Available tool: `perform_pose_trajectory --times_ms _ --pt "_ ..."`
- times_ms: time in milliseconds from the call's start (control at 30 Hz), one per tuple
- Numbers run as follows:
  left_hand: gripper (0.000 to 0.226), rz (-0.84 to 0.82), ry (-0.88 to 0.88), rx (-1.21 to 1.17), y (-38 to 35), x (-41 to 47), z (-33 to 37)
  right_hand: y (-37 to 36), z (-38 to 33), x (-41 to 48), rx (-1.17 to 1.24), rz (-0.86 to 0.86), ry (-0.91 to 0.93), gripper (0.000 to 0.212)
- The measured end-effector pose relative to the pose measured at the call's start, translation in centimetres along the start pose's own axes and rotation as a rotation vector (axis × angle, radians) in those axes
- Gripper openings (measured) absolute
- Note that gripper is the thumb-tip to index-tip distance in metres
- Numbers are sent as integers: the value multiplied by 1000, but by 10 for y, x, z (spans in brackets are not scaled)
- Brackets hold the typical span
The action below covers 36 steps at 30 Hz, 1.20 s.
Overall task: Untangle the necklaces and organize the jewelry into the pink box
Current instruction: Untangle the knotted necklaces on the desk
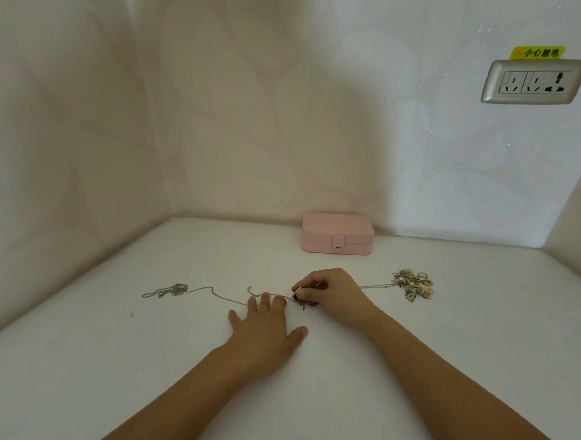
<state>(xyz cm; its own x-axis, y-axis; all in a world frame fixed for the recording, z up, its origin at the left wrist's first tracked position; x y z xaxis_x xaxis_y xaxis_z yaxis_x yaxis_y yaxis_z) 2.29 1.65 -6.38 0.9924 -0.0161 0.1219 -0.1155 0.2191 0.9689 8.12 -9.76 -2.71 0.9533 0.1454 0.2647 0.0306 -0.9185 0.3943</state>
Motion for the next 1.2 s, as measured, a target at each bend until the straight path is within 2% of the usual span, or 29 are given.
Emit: perform_pose_trajectory --times_ms 67,133,233,367,533,567,700,933,1100,1200 --pt "61 34 4 -25 5 -1 -1 1 3 -1 99 -5 -53 5" --pt "49 128 -12 -74 17 2 0 3 2 -1 183 -8 -82 5" --pt "31 279 4 -364 38 7 -2 5 -4 -1 376 -18 -131 6" --pt "19 235 96 -929 36 13 -1 -1 -13 -9 474 -112 -191 8" --pt "10 239 162 -1173 37 13 -5 -2 -18 -14 466 -172 -193 2" --pt "10 231 177 -1218 36 13 -7 -1 -17 -14 463 -183 -203 7" --pt "11 234 190 -1248 38 16 -11 -1 -18 -16 432 -205 -194 22" --pt "7 217 189 -1328 41 15 -6 9 -21 -14 208 -93 -115 9" --pt "12 205 267 -1433 39 17 -12 13 -28 -14 192 -99 -55 13" --pt "14 202 294 -1516 40 18 -12 13 -30 -16 123 -115 -62 3"
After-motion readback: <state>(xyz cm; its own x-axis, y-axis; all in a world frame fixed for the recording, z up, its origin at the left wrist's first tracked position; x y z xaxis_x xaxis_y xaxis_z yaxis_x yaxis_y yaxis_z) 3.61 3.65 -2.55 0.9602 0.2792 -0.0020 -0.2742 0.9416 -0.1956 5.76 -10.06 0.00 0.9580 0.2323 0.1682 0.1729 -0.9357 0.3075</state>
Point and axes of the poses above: each hand's wrist, its own x-axis towards the middle knuckle, its own y-axis out of the back of the hand, z = x × y, the point moved 9 cm from there along x, towards the middle knuckle, and after that the axes turned 14 degrees about z, right-handed, at the moved point
